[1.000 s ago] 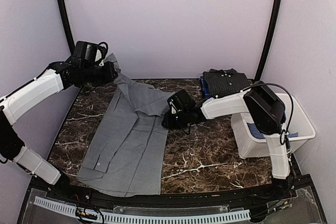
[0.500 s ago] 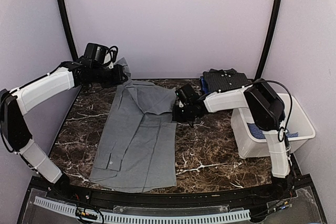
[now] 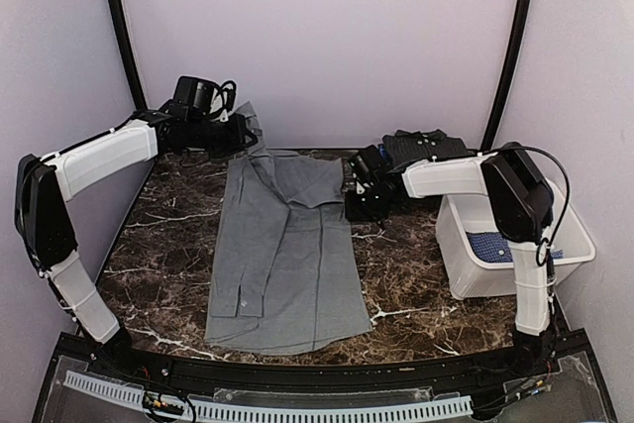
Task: Fold and stack the long sleeve shirts
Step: Move the 1/3-folded shirt to the center of the board, then pick up the 1/3-folded shirt from the center of the board.
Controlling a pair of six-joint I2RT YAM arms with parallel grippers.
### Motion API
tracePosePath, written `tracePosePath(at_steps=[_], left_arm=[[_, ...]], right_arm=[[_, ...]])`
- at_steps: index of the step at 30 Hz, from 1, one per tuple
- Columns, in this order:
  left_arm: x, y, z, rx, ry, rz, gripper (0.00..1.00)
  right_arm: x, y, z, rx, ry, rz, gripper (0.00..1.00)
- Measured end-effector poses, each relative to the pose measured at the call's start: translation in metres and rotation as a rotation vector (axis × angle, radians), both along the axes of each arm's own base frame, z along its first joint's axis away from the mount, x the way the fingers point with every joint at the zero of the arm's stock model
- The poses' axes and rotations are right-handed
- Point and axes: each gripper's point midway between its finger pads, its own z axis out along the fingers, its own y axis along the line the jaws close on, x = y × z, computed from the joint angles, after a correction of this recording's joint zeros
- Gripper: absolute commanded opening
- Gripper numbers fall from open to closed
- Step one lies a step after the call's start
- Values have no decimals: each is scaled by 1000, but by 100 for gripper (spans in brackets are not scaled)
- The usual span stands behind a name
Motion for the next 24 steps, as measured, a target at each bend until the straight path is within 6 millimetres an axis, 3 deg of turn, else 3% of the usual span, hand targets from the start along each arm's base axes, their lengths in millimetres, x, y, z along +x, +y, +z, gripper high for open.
tracePosePath(at_steps=[5,9,11,18,21,24], left_arm=[[4,-2,12,-13,-27,-2,0],[7,-3,23,-24,-55,-2,0],[8,-4,29,-28,-69,-4,0],[10,-5,42,-32,-102,-11,0],[10,-5,45,-34,-107,-13,0],[10,-6,47,-33,-113,-16,0]], right_arm=[[-52,-7,24,-37,24,39,36],[-108,-1,48,-25,24,82,35],[-137,1,50,-22,43,98,34],[-246,-18,11,-108,193,73,28],[-275,-26,-1,-134,238,51,27],[-292,-22,-7,-134,261,25,26]])
